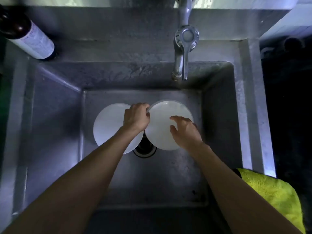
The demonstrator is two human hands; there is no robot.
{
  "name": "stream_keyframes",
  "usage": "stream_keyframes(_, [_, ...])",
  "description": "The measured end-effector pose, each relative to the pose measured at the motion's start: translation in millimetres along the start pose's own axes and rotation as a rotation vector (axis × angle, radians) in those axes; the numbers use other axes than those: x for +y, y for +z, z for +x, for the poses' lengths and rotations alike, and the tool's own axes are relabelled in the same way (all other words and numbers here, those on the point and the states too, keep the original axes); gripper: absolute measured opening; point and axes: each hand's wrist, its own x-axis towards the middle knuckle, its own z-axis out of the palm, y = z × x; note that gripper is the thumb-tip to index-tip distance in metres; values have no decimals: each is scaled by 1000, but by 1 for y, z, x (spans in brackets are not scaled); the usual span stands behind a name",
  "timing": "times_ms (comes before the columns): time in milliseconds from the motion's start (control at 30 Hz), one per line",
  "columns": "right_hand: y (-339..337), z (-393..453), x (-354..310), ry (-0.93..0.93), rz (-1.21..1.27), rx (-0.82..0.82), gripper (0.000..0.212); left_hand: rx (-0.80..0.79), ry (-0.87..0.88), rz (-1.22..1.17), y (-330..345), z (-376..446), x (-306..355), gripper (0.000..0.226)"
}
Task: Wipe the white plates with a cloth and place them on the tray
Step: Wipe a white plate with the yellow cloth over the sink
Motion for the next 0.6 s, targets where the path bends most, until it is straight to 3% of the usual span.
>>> stream_keyframes(233, [9, 6, 13, 27, 35, 16, 40, 26, -78, 82, 18, 11, 7, 17])
stream_keyframes(433, [11, 2, 22, 49, 73, 25, 40, 62, -118, 50, 25, 11, 11, 27])
stream_keyframes(600, [15, 0, 30, 83, 72, 22, 40, 24, -169, -62, 27, 14, 5, 22])
